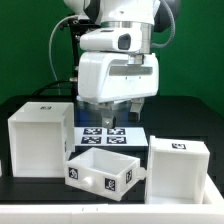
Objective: Assemble drawer
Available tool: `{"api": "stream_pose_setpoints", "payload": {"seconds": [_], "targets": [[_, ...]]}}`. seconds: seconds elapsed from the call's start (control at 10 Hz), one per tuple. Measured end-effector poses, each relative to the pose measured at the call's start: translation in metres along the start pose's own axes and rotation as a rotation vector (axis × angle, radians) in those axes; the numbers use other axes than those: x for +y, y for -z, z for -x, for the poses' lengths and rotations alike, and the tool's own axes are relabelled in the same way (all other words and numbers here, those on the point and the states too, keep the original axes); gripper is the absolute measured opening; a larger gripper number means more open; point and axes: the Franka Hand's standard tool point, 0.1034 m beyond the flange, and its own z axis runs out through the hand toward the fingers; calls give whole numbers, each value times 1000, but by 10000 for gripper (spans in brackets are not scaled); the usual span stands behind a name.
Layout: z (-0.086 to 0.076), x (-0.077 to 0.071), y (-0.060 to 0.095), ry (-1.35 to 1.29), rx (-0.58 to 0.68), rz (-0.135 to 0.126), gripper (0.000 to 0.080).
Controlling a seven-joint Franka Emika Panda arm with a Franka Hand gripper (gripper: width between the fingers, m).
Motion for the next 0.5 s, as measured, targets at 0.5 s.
{"api": "stream_pose_setpoints", "payload": {"seconds": [0.5], "targets": [[0,0,-1,-2,0,-2,649]]}}
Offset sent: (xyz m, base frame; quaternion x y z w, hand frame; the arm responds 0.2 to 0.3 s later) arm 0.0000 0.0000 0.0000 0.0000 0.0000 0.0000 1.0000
